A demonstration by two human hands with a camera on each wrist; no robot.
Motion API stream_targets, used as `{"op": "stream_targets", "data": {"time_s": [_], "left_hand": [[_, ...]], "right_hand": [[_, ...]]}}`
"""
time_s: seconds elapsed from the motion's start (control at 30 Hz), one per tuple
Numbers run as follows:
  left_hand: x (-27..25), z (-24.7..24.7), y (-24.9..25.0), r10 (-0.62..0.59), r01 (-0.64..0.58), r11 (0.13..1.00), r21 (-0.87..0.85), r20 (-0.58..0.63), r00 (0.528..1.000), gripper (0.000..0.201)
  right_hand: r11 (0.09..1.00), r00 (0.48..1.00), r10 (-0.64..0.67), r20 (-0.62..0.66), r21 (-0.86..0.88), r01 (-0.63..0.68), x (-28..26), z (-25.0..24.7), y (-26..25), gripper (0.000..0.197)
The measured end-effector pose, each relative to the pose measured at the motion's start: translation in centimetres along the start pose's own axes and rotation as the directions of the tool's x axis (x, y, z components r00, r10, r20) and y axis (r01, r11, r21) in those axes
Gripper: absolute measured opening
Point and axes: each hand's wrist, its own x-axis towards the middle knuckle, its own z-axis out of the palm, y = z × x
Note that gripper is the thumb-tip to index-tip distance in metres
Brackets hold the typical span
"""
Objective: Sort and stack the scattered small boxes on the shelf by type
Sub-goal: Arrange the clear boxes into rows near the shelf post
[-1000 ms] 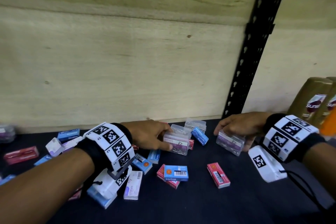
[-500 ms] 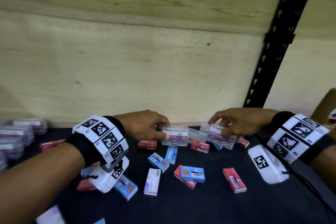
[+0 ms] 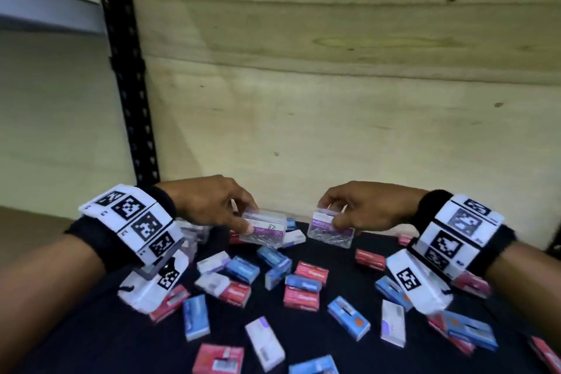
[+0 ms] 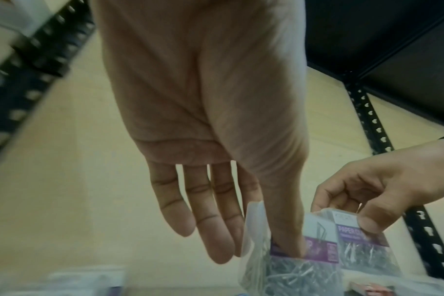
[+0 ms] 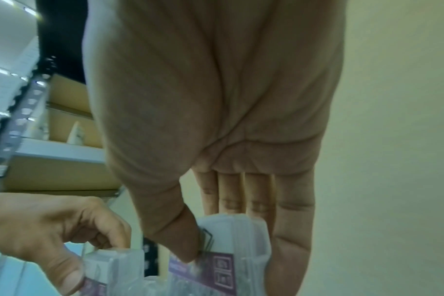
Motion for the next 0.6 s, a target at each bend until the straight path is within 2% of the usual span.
{"op": "stream_targets", "data": {"time_s": [0.2, 0.3, 0.47, 0.6], "left_hand": [[-6.0, -1.7, -5.9, -0.154, 0.154, 0.988, 0.009, -0.028, 0.988, 0.032], [-8.5, -2.1, -8.1, -0.254, 0.255, 0.966, 0.038, -0.029, 0.967, 0.034], [-11.0, -1.6, -11.3, -0.431, 0.428, 0.896, 0.118, 0.006, 0.902, 0.027], [-11.8, -0.8, -12.6, -0.533, 0.519, 0.835, 0.184, 0.029, 0.846, 0.03]], "right_hand": [[0.984, 0.986, -0.156, 0.06, -0.072, 0.16, 4.8, 1.5, -7.5, 0.04], [0.969, 0.973, -0.216, 0.086, -0.105, 0.224, 6.6, 2.5, -10.7, 0.043], [0.942, 0.954, -0.286, 0.092, -0.156, 0.297, 8.8, 4.5, -15.6, 0.047], [0.922, 0.94, -0.318, 0.126, -0.189, 0.337, 9.9, 6.1, -18.4, 0.047]]}}
